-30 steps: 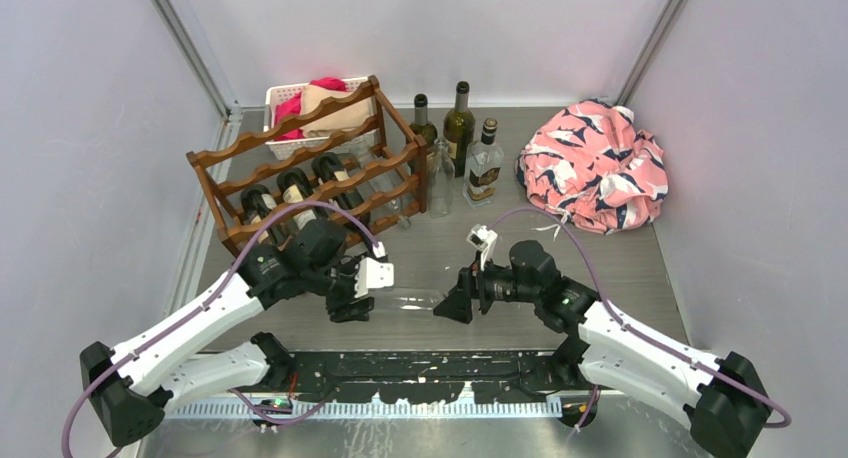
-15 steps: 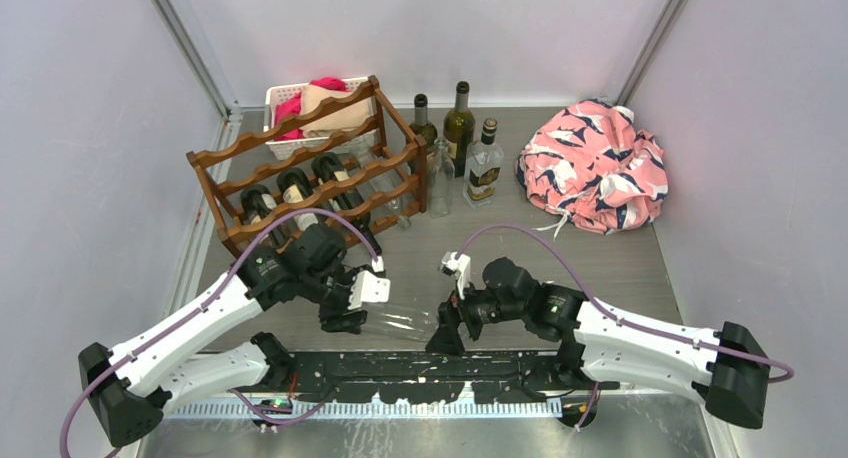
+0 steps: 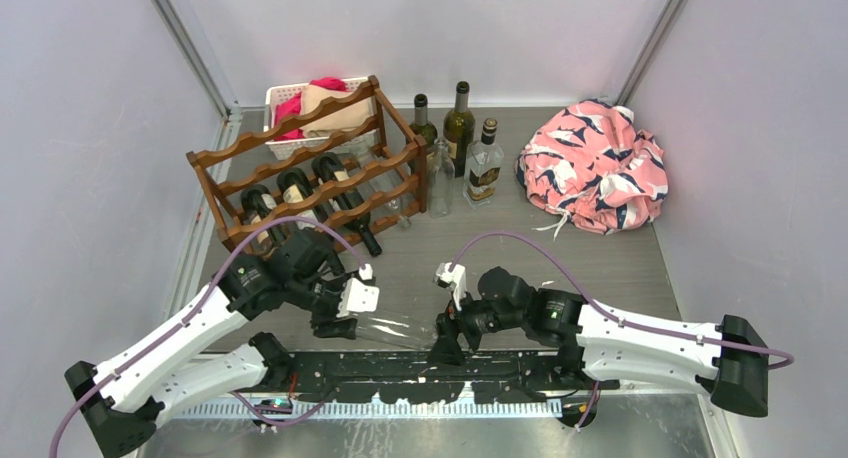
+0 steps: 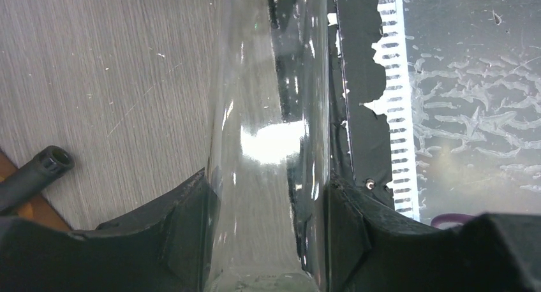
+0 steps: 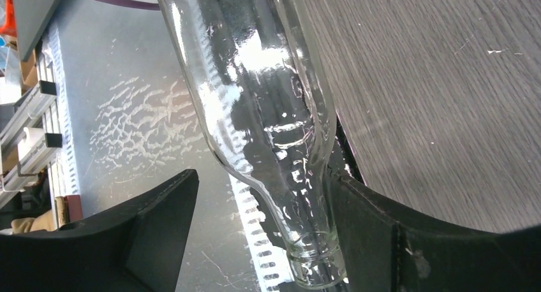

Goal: Put the wine bottle on the wine rack
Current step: Pick up the wine bottle from the center of the board.

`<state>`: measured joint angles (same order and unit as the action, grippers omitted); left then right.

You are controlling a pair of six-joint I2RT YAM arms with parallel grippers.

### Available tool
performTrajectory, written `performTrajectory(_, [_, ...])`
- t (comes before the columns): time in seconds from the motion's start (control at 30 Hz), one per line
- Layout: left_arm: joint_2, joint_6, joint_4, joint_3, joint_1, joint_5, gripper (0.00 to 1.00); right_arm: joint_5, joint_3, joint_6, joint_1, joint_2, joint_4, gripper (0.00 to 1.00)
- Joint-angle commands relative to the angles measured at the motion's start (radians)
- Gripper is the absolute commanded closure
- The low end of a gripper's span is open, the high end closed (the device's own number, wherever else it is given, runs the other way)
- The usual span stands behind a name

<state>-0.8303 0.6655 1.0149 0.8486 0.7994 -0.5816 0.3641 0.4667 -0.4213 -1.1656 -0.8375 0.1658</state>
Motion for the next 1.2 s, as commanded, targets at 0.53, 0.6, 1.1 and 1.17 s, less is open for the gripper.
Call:
performTrajectory(0.53, [0.028, -0.017, -0.143, -0.002, -0.009, 0.029, 1.0, 0.052, 0.032, -0.005, -0.033, -0.044, 0.027, 0.77])
performTrajectory(0.6, [0.027, -0.022, -0.163, -0.019, -0.009, 0.043, 1.0, 0.046, 0.031, -0.004, -0.032, -0.024, 0.027, 0.93])
performTrajectory(1.1, [-0.109, -0.049, -0.264, -0.062, -0.008, 0.104, 0.8, -0.102, -0.015, -0.057, -0.032, 0.221, 0.075, 0.99])
performTrajectory(1.17, [-0.143, -0.049, -0.263, -0.05, -0.009, 0.101, 0.8, -0.108, -0.007, -0.056, -0.032, 0.177, 0.084, 0.99])
